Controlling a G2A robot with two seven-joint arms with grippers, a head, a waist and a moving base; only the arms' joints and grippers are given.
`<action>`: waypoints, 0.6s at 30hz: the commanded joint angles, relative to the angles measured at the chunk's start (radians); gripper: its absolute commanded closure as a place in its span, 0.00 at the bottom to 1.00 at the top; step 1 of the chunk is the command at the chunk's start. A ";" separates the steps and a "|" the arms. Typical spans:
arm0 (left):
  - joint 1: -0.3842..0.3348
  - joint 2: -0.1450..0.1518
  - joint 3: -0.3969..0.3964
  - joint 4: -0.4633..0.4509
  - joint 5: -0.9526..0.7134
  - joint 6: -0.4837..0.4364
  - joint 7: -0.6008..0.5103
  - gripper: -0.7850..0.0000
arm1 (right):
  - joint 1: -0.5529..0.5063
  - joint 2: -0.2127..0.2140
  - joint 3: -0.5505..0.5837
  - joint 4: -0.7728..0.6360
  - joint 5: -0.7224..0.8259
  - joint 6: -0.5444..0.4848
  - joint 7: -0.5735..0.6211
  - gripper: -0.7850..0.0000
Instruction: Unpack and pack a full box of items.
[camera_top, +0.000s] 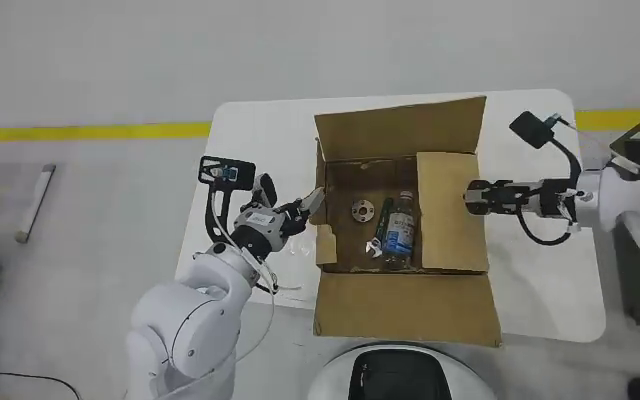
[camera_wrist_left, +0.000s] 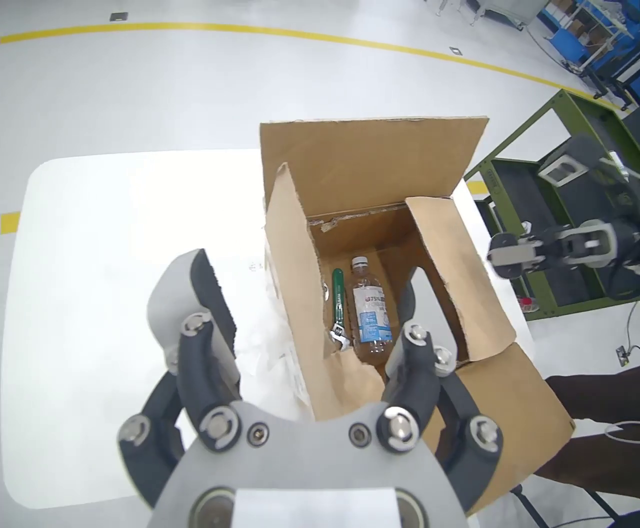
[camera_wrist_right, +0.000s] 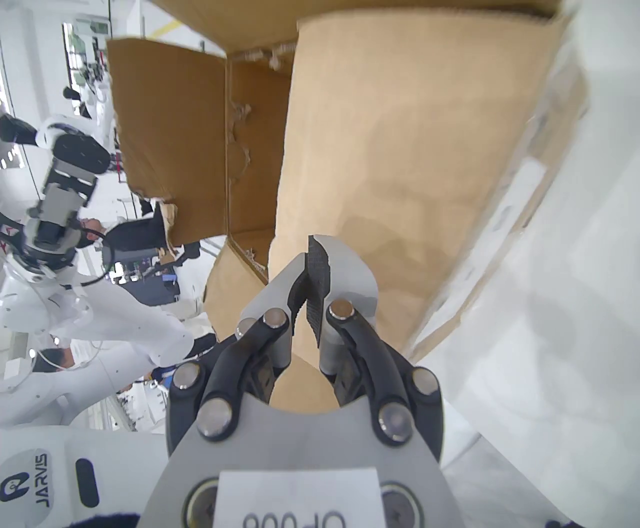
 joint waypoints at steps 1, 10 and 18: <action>0.013 0.001 0.000 0.019 0.016 0.007 0.013 1.00 | 0.009 0.004 0.046 0.048 0.005 0.009 -0.022 1.00; -0.009 0.000 0.091 0.151 -0.009 -0.055 0.073 1.00 | 0.127 -0.018 0.050 0.421 0.314 0.071 -0.142 1.00; -0.112 -0.007 0.195 0.253 -0.130 -0.167 0.037 1.00 | 0.301 -0.052 -0.132 0.589 0.361 0.096 -0.193 1.00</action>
